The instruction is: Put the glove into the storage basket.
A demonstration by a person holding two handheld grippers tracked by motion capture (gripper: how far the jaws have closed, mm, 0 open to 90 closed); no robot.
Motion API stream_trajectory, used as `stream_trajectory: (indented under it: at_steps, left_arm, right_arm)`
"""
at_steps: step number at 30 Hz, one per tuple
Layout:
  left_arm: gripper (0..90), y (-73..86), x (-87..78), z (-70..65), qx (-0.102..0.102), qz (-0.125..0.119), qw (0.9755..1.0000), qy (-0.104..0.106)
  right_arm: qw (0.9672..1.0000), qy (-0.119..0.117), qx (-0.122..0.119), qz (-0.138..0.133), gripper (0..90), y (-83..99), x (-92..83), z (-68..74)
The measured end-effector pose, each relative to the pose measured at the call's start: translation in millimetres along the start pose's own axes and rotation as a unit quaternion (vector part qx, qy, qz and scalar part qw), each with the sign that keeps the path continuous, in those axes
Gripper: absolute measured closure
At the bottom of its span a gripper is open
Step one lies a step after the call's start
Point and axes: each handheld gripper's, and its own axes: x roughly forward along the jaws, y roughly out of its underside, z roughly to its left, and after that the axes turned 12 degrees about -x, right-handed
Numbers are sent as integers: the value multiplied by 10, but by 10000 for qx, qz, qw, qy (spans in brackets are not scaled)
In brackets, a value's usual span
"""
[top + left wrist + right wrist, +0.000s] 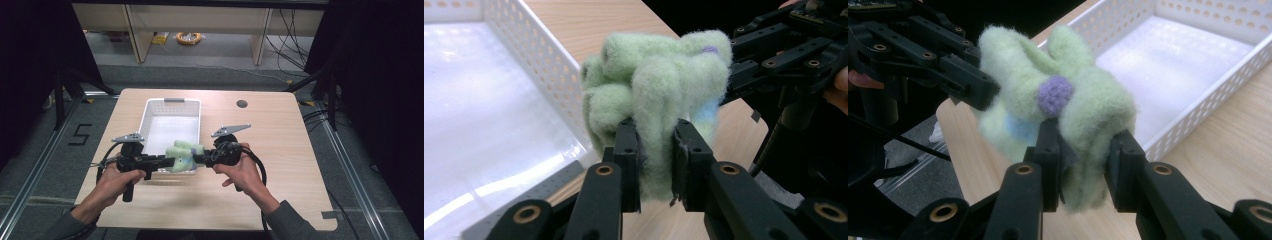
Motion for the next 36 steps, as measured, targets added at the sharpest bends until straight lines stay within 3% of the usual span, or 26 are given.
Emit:
stream_trajectory:
  at_steps: [1, 9, 21, 36]
  left_arm:
    - [750, -16, -10, 10, 2, 3, 10000, -12]
    - [749, -185, -73, 161, -146, 106, 9997, -141]
    - [749, -326, -105, 437, -354, 51, 9984, -427]
    - [751, -366, 51, 851, -692, 252, 9945, -751]
  right_arm:
    - [10000, -7, -95, -8, 716, -33, 17, -19]
    - [10000, -18, -8, 49, 716, -202, 171, -78]
    - [9996, -150, 94, 220, 717, -383, 483, -194]
    - [9978, -103, 294, 577, 716, -375, 950, -394]
